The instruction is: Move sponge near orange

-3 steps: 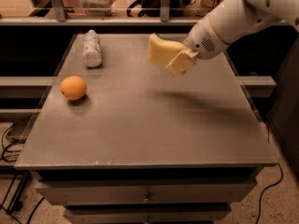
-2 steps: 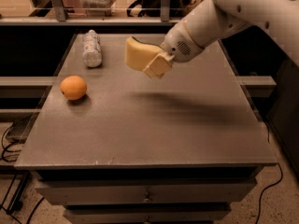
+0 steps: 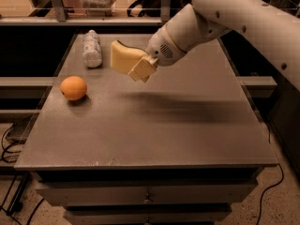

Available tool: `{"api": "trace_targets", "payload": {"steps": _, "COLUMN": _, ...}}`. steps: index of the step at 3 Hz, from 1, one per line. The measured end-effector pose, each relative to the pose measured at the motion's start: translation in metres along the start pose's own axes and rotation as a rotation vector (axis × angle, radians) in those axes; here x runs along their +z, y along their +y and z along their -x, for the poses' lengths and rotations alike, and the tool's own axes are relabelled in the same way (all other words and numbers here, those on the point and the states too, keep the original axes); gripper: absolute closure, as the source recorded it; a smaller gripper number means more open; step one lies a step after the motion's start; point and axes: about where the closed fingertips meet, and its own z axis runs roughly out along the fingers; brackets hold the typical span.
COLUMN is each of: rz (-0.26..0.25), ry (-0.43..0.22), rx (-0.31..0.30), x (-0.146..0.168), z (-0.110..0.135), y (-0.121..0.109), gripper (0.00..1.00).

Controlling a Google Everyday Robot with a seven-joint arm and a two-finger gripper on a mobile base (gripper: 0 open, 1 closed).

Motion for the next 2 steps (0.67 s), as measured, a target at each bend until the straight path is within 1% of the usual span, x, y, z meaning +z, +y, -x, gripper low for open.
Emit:
{"api": "trace_targets", "payload": {"steps": 1, "rz": 0.021, "ry": -0.016, "rx": 0.012, "x": 0.014, "z": 0.003, "y": 0.002, "gripper": 1.00}}
{"api": "trace_targets", "payload": {"steps": 2, "rz": 0.076, "ry": -0.026, "rx": 0.001, "x": 0.044, "z": 0.015, "y": 0.007, "gripper": 1.00}}
